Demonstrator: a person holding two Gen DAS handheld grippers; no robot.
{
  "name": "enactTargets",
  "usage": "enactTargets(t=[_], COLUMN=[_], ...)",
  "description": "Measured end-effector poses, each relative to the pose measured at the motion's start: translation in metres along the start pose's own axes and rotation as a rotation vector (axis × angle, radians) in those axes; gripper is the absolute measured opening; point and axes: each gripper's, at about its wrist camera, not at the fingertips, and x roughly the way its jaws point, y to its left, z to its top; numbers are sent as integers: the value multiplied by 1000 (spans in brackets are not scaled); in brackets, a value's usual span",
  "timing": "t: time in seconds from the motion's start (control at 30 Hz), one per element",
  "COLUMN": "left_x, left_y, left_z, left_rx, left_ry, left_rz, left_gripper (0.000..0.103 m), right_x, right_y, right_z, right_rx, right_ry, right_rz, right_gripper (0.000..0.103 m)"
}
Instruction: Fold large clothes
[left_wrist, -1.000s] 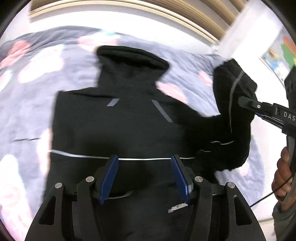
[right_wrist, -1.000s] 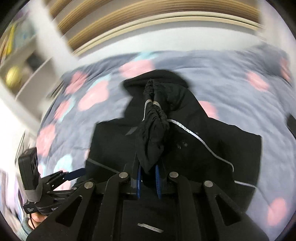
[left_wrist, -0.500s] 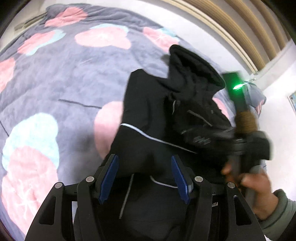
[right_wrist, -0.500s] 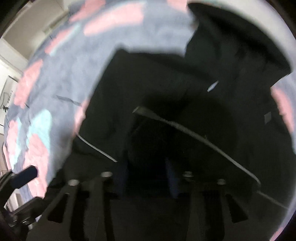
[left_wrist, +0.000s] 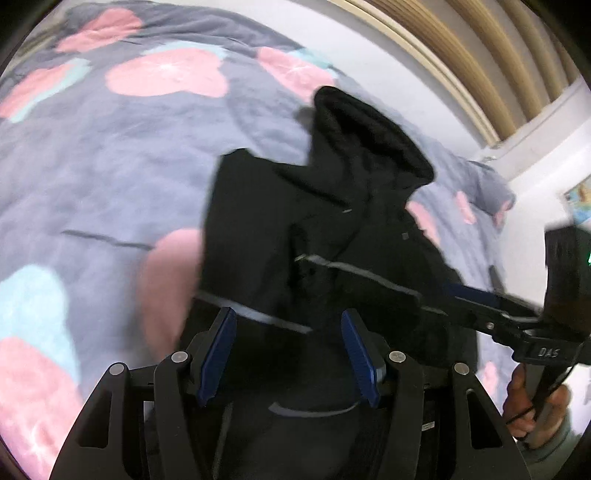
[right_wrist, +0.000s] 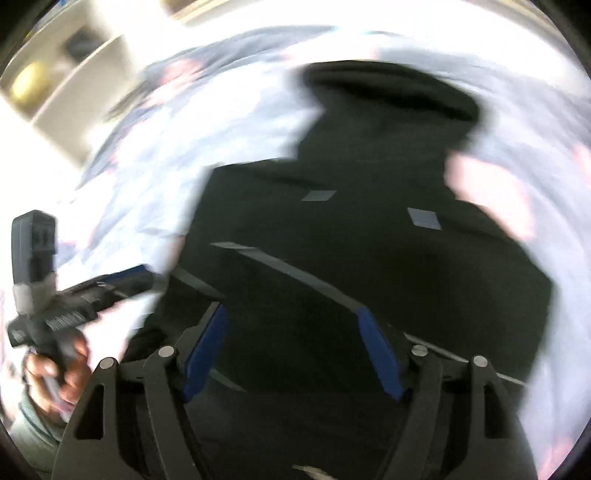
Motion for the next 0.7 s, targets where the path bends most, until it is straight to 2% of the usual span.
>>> enactTargets(t=[0.2, 0.33, 0.37, 0.4, 0.43, 0.47, 0.53, 0.6, 0.7], left_x=[51, 90, 96, 103, 109, 110, 97, 63, 23], left_y=[-1, 2, 2, 0, -2, -4, -8, -10, 2], left_z=[21, 27, 27, 27, 27, 27, 29, 35, 43], left_rx=[-22, -40, -40, -33, -20, -5, 7, -6, -34], left_ry=[94, 149, 152, 158, 170, 164, 113, 35, -53], left_rz=[-89, -82, -88, -99, -70, -47, -56, -94, -112], left_gripper=[61, 60, 55, 26, 18, 18, 17, 17, 16], right_x=[-7, 3, 2, 5, 8, 8, 4, -9, -14], right_y=[-118, -147, -155, -153, -148, -146, -146, -146, -136], right_z=[-38, -52, -51, -49, -48, -47, -46, -42, -34], right_rx=[269, 335, 328, 314, 298, 283, 275, 288, 277], right_ry=[15, 36, 41, 46, 52, 55, 52, 23, -13], right_rz=[-151, -178, -187, -201, -217, -221, -194, -135, -124], right_gripper=[75, 74, 74, 74, 74, 74, 74, 74, 74])
